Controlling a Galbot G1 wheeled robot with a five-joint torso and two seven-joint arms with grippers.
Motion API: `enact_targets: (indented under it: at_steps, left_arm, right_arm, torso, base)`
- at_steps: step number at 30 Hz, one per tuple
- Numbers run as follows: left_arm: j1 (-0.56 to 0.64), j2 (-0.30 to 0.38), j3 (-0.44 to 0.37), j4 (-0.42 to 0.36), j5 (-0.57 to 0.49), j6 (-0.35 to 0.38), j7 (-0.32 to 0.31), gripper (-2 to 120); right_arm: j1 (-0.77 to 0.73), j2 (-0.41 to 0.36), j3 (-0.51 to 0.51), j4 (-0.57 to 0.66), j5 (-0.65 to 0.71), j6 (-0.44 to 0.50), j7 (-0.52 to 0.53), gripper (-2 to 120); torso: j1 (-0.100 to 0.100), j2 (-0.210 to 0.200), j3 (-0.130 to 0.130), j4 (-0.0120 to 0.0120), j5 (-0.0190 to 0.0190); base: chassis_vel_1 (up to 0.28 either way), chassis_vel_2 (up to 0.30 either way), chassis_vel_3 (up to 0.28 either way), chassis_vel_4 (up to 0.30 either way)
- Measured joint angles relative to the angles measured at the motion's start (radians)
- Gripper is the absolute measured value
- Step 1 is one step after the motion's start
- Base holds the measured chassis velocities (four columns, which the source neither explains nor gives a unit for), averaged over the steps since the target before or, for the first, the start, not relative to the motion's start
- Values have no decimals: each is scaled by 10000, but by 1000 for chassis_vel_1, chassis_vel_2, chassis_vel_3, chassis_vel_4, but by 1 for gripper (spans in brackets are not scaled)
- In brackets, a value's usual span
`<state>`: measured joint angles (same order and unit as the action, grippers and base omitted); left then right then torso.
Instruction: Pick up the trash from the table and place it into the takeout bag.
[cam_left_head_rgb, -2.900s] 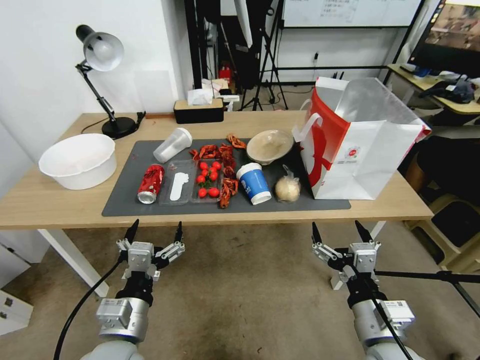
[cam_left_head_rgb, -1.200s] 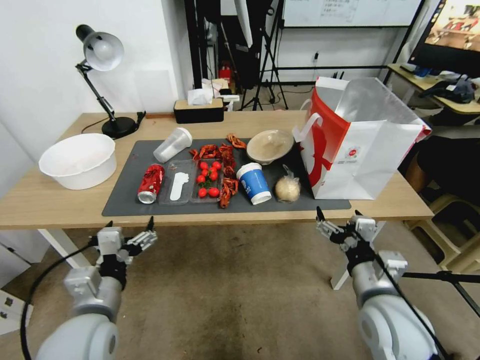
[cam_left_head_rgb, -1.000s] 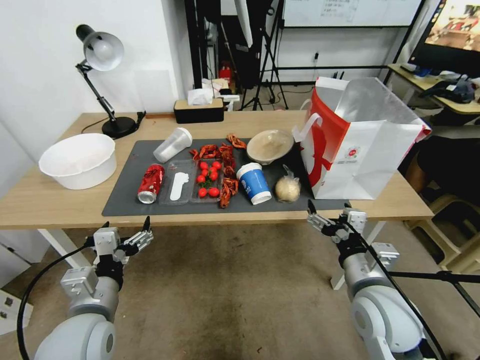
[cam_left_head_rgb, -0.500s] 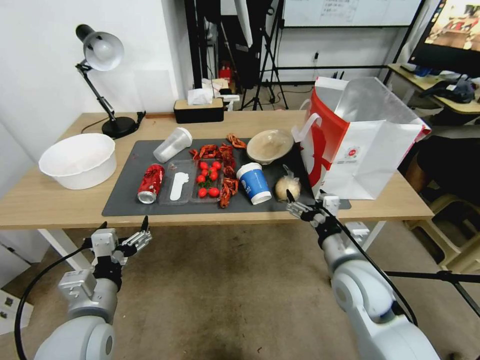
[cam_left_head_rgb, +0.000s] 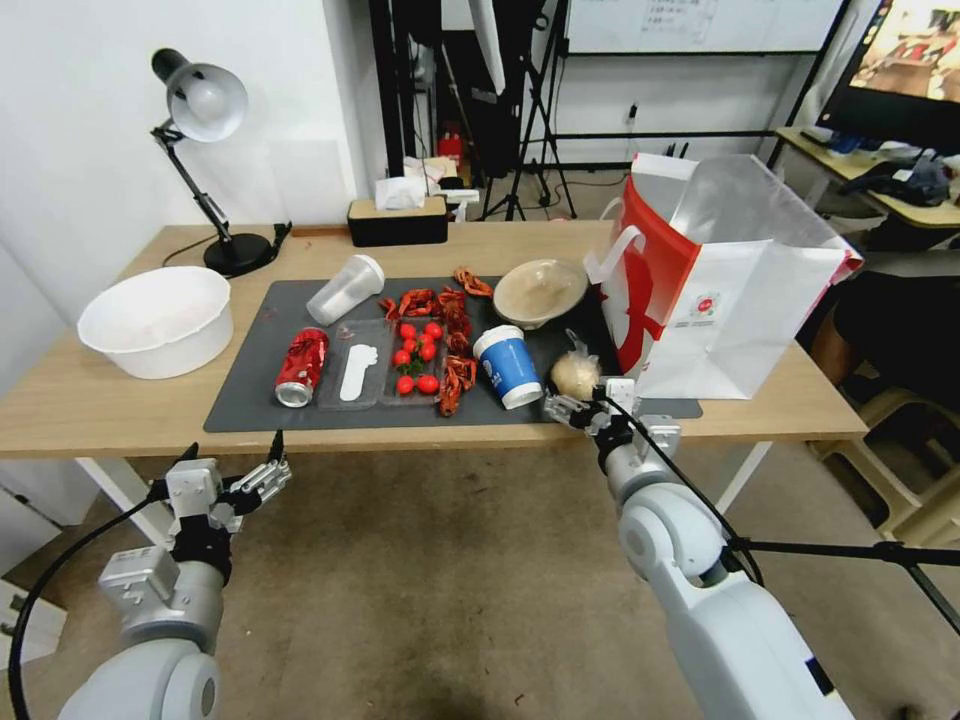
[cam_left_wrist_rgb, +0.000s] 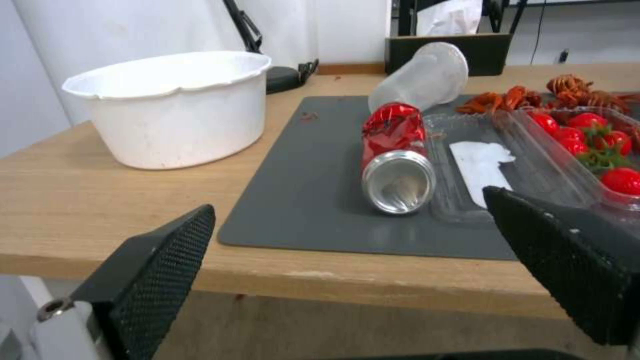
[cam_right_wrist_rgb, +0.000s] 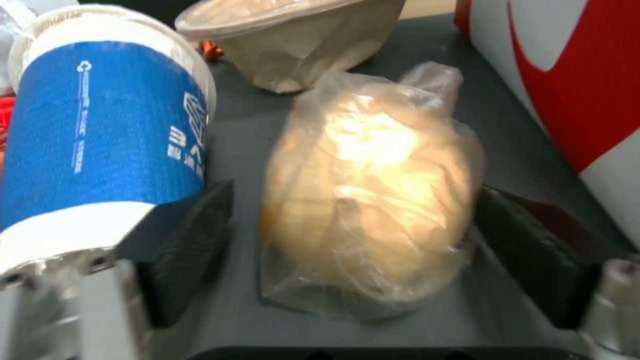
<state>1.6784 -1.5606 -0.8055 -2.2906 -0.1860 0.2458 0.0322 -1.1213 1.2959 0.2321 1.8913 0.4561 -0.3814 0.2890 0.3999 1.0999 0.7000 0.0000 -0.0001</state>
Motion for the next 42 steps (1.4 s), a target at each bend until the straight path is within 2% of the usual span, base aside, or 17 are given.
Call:
enact_targets:
  at_steps: [2, 3, 6, 7, 10, 11, 14, 15, 18, 22, 33, 37, 42]
  left_arm:
    - [8, -16, -7, 9, 9, -57, 0, 100]
    - [8, -16, -7, 9, 9, -57, 0, 100]
    - [9, -24, -3, 28, 28, -66, 0, 100]
    - [9, -24, -3, 28, 28, -66, 0, 100]
    - [6, -23, 16, 41, 40, -68, 19, 100]
    - [6, -23, 16, 41, 40, -68, 19, 100]
    - [2, 10, 26, 65, 42, -72, 111, 100]
    - [2, 10, 26, 65, 42, -72, 111, 100]
    - [1, 49, 17, 96, 42, -88, 183, 100]
    - [3, 77, 12, 132, 42, -114, 203, 100]
    - [-20, 177, -70, 220, 36, -294, 225, 100]
    - [-23, 174, -47, 236, 35, -315, 238, 100]
    - [-27, 161, -25, 262, 39, -336, 248, 100]
  right_arm:
    - [-6, 29, -16, -10, -6, 0, 10, 75]
    - [-6, 29, -16, -10, -6, 0, 10, 75]
    - [-78, 21, -6, 7, -15, 5, 17, 58]
    - [-78, 21, -6, 7, -15, 5, 17, 58]
    - [-152, -3, 50, 60, -23, 18, 21, 44]
    - [-152, -3, 50, 60, -23, 18, 21, 44]
    - [-219, -13, 105, 122, -29, 28, 34, 29]
    - [-219, -13, 105, 122, -29, 28, 34, 29]
    - [-267, -16, 148, 183, -32, 55, 48, 17]
    - [-396, -42, 176, 536, 37, 267, -116, 8]
    - [-463, -572, 469, 2706, 1141, 1063, -1556, 6]
    - [-108, -974, 948, 3531, 1937, 1110, -1682, 6]
    - [367, -1298, 1566, 3922, 2493, 1064, -1384, 6]
  torso:
    - [0, 1, -1, 0, 0]
    - [0, 1, -1, 0, 0]
    - [0, 1, -1, 0, 1]
    - [0, 1, -1, 0, 1]
    - [0, 0, -1, 0, 1]
    - [0, 0, -1, 0, 1]
    - [0, 0, -1, 0, 1]
    - [0, 0, -1, 0, 1]
    - [0, 0, -1, 0, 1]
    - [0, 0, -1, 0, 1]
    - [0, 1, -1, 0, 1]
    - [0, 1, -1, 0, 2]
    - [0, 1, -1, -1, 1]
  base:
    - [0, 0, 0, 0]
    - [0, 0, 0, 0]
    - [0, 0, 0, 0]
    - [0, 0, 0, 0]
    - [0, 0, 0, 0]
    - [0, 0, 0, 0]
    - [0, 0, 0, 0]
    - [0, 0, 0, 0]
    - [0, 0, 0, 0]
    - [0, 0, 0, 0]
    - [0, 0, 0, 0]
    - [0, 0, 0, 0]
    - [0, 0, 0, 0]
